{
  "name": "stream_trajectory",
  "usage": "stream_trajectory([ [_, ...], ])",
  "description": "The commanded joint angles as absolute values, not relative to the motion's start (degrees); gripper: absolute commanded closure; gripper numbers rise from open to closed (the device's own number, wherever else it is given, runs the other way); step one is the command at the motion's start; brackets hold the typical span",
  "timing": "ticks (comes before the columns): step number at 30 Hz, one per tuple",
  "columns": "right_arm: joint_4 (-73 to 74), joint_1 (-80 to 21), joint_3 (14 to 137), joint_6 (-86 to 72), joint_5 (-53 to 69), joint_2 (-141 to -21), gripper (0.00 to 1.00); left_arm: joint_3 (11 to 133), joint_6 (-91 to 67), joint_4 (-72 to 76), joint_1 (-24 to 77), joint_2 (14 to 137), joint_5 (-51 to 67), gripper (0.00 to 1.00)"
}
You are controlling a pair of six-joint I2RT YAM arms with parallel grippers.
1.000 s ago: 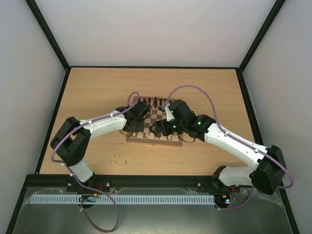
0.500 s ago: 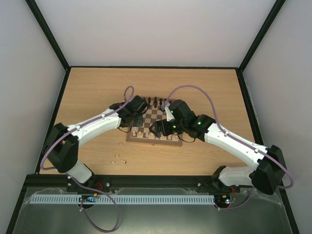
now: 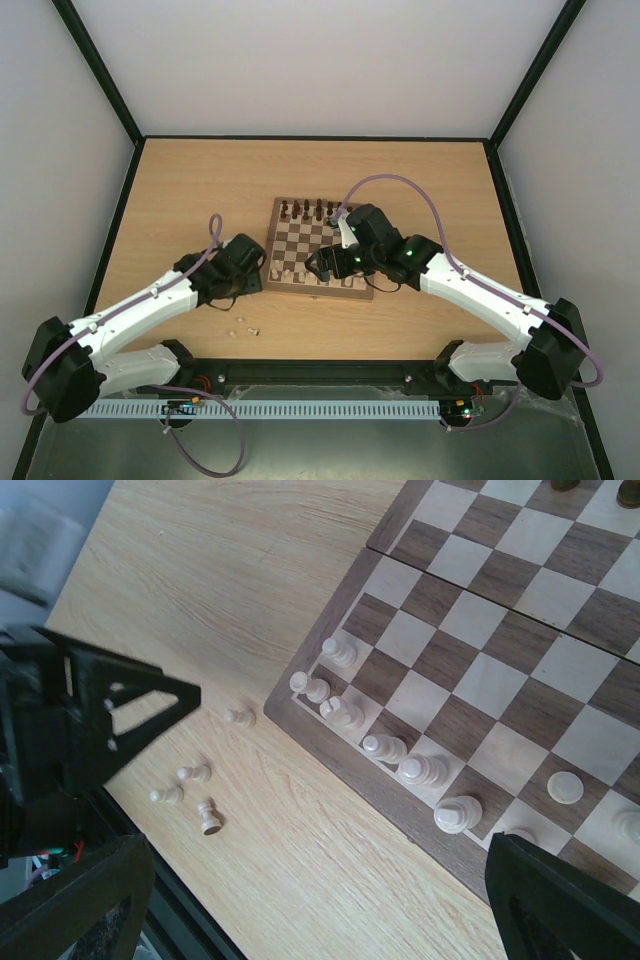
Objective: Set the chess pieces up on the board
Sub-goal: Pick up the chess piece at the center of the board.
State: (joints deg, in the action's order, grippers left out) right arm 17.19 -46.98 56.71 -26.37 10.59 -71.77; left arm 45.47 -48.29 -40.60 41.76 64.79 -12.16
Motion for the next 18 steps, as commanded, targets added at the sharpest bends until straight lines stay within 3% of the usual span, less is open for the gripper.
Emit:
stream_trajectory([
  [1, 16.55, -47.31, 56.04, -26.47, 11.75, -70.75, 0.08, 39.17, -54.05, -37.40, 42.54, 62.52, -10.66, 0.44],
  [12, 16.70, -47.38, 56.02, -26.48, 11.67, -70.40, 0.09, 33.77, -54.73, -29.66, 42.37, 67.76, -11.58, 0.46],
  [18, 16.86, -47.44, 56.15, -26.37, 11.31, -70.40, 0.09, 33.64, -53.64, -27.09, 42.11, 71.54, -10.39, 0.58],
])
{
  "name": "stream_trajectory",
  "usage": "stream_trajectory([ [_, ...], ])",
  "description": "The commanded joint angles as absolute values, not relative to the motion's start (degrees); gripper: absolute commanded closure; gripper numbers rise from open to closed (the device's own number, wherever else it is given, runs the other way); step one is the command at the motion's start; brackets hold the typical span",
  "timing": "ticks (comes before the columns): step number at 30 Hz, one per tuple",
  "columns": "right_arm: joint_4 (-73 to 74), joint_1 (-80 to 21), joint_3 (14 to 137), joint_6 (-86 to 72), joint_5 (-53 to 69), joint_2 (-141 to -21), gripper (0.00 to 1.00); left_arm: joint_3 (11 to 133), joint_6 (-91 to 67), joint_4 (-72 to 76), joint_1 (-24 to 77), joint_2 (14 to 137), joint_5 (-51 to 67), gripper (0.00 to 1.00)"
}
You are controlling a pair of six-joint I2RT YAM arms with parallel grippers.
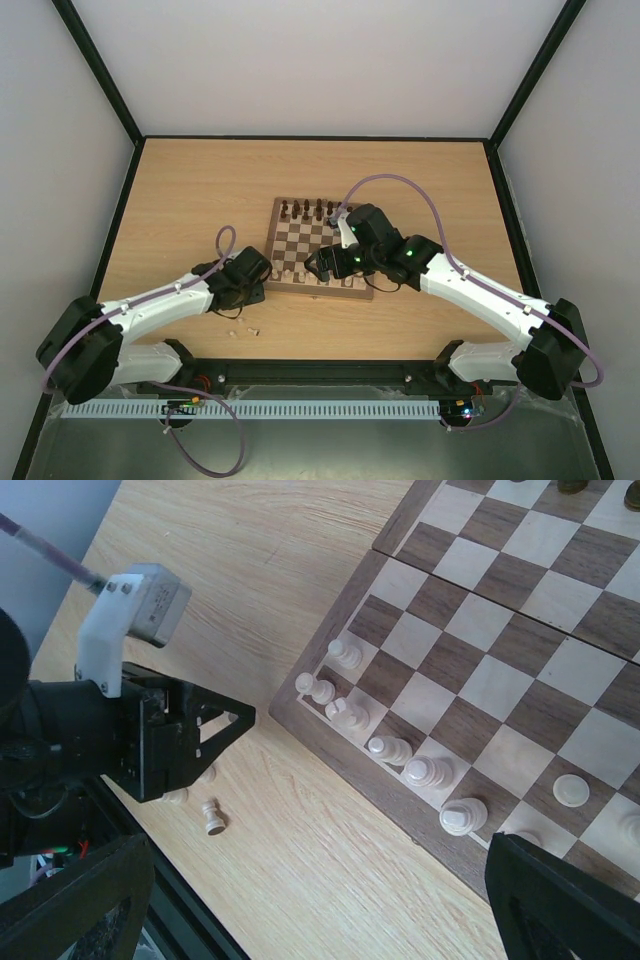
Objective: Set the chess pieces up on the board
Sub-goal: Pick up the chess piece at the center of the board.
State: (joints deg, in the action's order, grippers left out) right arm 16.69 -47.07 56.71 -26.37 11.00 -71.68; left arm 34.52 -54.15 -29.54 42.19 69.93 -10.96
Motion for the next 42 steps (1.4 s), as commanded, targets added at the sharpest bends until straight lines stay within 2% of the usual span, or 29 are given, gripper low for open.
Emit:
stream_trajectory([
  [1, 16.87, -47.49, 56.15, -26.37, 11.28, -70.41, 0.09, 33.63, -53.62, -27.13, 42.10, 71.84, -10.37, 0.60],
  [7, 16.70, -47.48, 55.99, -26.45, 11.52, -70.49, 0.09, 33.16, -53.60, -28.13, 42.10, 71.87, -10.78, 0.65],
  [17, 16.55, -47.63, 55.94, -26.46, 11.71, -70.67, 0.09, 31.98, -53.61, -28.49, 42.10, 72.51, -11.09, 0.67],
  [23, 16.61, -47.55, 56.02, -26.48, 11.59, -70.67, 0.09, 32.42, -53.14, -27.71, 42.10, 73.39, -11.42, 0.75],
  [26, 16.59, -47.57, 55.94, -26.47, 11.43, -70.82, 0.09, 32.88, -52.92, -27.60, 42.10, 74.38, -11.34, 0.88],
  [32, 16.41, -47.68, 56.03, -26.46, 11.99, -70.95, 0.09, 34.44, -52.35, -28.48, 41.92, 76.44, -11.74, 0.91],
  [37, 16.22, -47.65, 55.86, -26.51, 12.47, -70.11, 0.09, 40.30, -50.98, -34.58, 41.92, 75.13, -12.32, 0.92],
  [42, 16.43, -47.70, 56.05, -26.46, 12.76, -69.75, 0.09, 52.80, -46.53, -42.72, 41.66, 75.95, -14.24, 0.92],
])
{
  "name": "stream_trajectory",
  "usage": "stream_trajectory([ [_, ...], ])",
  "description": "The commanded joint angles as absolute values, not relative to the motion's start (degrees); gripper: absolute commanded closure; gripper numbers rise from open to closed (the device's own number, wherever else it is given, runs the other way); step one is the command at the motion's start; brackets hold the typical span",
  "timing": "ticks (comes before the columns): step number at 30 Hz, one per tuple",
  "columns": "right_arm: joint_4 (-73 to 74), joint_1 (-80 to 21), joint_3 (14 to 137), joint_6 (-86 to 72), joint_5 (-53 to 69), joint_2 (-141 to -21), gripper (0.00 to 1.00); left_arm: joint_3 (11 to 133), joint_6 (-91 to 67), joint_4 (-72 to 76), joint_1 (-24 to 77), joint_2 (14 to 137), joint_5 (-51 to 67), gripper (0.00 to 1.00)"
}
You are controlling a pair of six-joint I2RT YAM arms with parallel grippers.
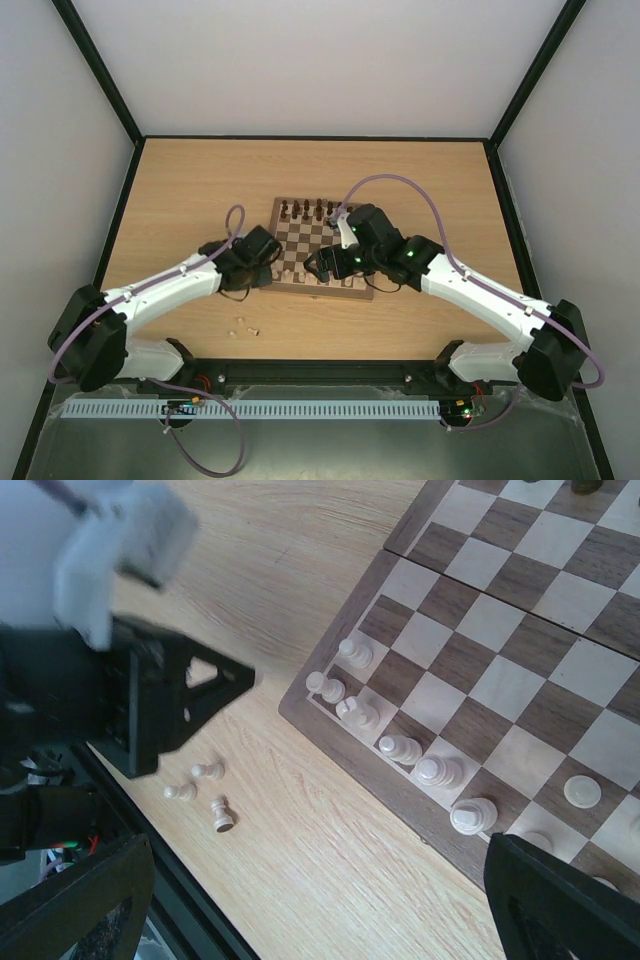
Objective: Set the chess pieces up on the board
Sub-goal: Pick up the chess piece at the center of the board, then place the chess piece on the chessboard.
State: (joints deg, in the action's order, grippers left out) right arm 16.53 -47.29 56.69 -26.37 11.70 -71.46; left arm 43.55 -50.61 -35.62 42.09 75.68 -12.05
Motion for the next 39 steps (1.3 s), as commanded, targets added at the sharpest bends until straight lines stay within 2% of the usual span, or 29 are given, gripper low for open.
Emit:
stream_trajectory([
  [1, 16.52, -47.71, 56.06, -26.41, 12.63, -69.55, 0.09, 55.39, -45.44, -43.93, 41.59, 76.47, -14.51, 0.91],
  [5, 16.65, -47.69, 56.12, -26.52, 10.81, -68.53, 0.09, 64.53, -40.75, -46.12, 40.63, 81.35, -14.33, 0.90],
  [9, 17.60, -47.66, 56.17, -27.24, 3.50, -65.74, 0.06, 70.85, -36.41, -45.69, 41.48, 87.10, -11.62, 0.90],
  [15, 17.40, -47.60, 54.82, -28.62, -6.96, -59.30, 0.00, 71.99, -34.45, -43.51, 42.36, 92.35, -10.17, 0.90],
  [26, 17.24, -47.47, 54.97, -28.39, -3.40, -61.51, 0.00, 70.57, -33.37, -38.65, 43.07, 101.23, -7.36, 0.90],
  [39, 17.01, -47.53, 54.93, -28.21, -1.70, -62.04, 0.01, 68.50, -33.55, -36.80, 43.20, 102.57, -5.45, 0.90],
])
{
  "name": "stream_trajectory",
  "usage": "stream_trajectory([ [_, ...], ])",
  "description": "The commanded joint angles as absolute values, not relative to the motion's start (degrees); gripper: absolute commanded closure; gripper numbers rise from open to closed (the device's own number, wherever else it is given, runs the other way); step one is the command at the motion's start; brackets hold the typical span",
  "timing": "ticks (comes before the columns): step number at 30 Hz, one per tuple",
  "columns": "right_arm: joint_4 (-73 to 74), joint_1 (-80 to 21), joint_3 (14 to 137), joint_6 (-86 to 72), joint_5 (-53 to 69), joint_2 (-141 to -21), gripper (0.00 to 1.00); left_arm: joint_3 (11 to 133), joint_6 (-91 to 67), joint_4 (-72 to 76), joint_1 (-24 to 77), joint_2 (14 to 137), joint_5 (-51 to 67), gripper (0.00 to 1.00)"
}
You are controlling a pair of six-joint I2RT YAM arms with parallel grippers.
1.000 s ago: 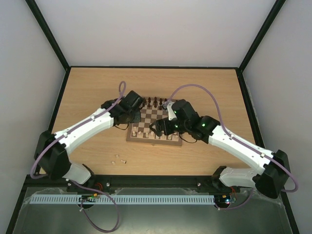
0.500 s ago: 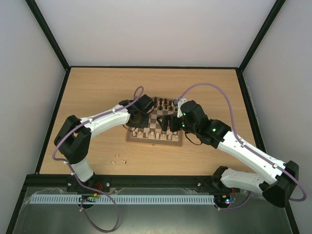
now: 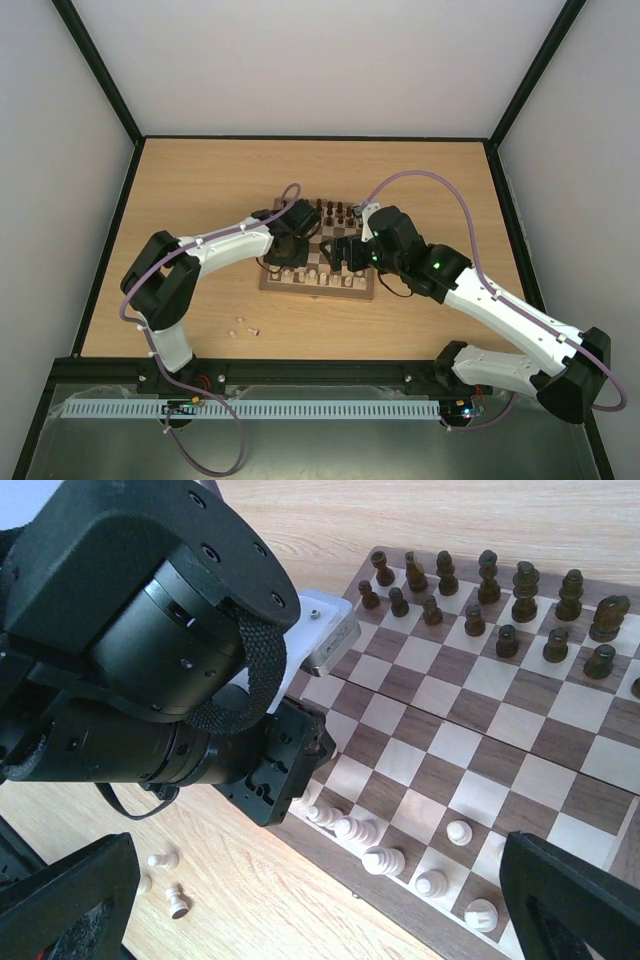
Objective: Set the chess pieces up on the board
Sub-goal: Place the chess piece on the chessboard.
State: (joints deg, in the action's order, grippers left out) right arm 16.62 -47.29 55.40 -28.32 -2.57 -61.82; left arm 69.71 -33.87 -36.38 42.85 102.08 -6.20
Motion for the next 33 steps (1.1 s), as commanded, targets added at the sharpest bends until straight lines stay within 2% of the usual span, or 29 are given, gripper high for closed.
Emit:
stream_trajectory([
  [1, 16.97, -47.54, 54.85, -28.22, -1.62, -62.09, 0.01, 68.35, -33.68, -36.93, 43.36, 102.57, -5.45, 0.90],
  [12, 16.78, -47.54, 54.89, -28.21, -0.46, -62.75, 0.01, 66.81, -34.12, -36.93, 43.98, 102.52, -5.51, 0.88],
  [19, 16.70, -47.47, 54.86, -28.21, 0.01, -63.02, 0.01, 67.15, -34.29, -37.04, 44.03, 102.92, -6.03, 0.79],
  [33, 16.47, -47.49, 54.80, -28.21, 1.06, -63.36, 0.01, 68.79, -34.61, -39.66, 44.12, 101.43, -7.86, 0.76],
])
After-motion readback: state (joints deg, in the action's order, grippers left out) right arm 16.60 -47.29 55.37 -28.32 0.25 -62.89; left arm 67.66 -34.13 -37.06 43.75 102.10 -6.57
